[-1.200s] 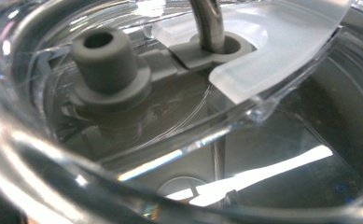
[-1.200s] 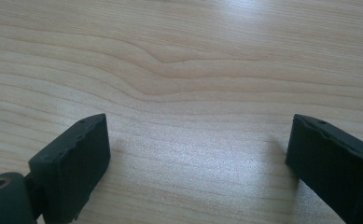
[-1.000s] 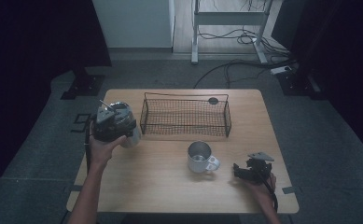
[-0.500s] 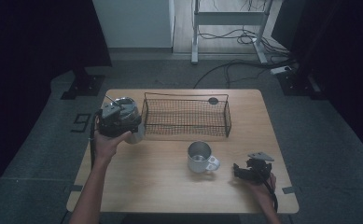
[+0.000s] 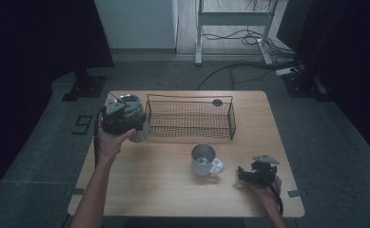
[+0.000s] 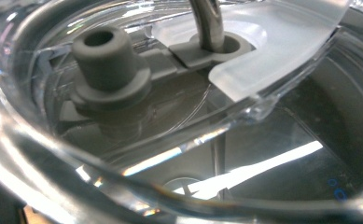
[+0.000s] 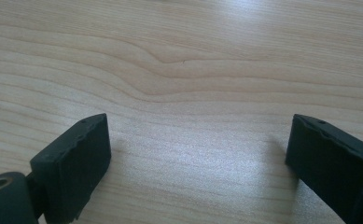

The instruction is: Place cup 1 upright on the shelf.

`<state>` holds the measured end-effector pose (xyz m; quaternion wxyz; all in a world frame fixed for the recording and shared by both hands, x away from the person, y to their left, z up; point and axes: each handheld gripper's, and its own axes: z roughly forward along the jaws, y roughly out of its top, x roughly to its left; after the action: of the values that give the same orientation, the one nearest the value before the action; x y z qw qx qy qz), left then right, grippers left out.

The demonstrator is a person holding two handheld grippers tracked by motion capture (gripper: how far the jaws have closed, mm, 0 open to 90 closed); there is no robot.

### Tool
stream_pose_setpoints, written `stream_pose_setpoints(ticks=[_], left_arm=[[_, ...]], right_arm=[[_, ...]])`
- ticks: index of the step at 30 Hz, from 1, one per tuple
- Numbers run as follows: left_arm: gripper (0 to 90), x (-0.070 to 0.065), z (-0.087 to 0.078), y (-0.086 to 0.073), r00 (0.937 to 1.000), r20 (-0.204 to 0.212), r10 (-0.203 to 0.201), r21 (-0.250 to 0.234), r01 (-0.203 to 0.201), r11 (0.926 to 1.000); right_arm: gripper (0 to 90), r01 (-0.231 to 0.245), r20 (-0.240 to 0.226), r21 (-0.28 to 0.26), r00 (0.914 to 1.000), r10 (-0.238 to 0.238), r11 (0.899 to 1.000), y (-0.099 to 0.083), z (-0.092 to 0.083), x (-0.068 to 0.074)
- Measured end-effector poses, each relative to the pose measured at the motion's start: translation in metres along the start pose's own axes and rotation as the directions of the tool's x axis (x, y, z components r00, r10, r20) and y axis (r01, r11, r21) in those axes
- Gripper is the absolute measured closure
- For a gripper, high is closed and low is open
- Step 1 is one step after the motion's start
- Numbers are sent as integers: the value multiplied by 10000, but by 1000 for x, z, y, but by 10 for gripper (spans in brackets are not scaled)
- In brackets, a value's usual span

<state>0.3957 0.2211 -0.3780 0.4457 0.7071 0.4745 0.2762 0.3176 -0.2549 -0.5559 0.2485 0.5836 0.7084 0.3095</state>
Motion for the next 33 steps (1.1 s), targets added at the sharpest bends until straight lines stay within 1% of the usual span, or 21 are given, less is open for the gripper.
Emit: stream_pose_setpoints(ticks=[1, 5, 14, 33], left_arm=[[42, 1, 1, 1, 10000, 34, -66, 28, 66, 10000], [42, 1, 2, 4, 10000, 23, 8, 5, -8, 10000], [42, -1, 7, 11, 10000, 33, 4, 13, -4, 10000], [42, -15, 25, 25, 9997, 182, 176, 187, -180, 9997]], right_arm=[[61, 11, -3, -2, 10000, -11, 10000, 0, 0, 0], [62, 7, -12, -22, 10000, -7, 10000, 0, 0, 0], [63, 14, -21, -8, 10000, -14, 10000, 0, 0, 0], [63, 4, -10, -26, 10000, -4, 10000, 0, 0, 0]])
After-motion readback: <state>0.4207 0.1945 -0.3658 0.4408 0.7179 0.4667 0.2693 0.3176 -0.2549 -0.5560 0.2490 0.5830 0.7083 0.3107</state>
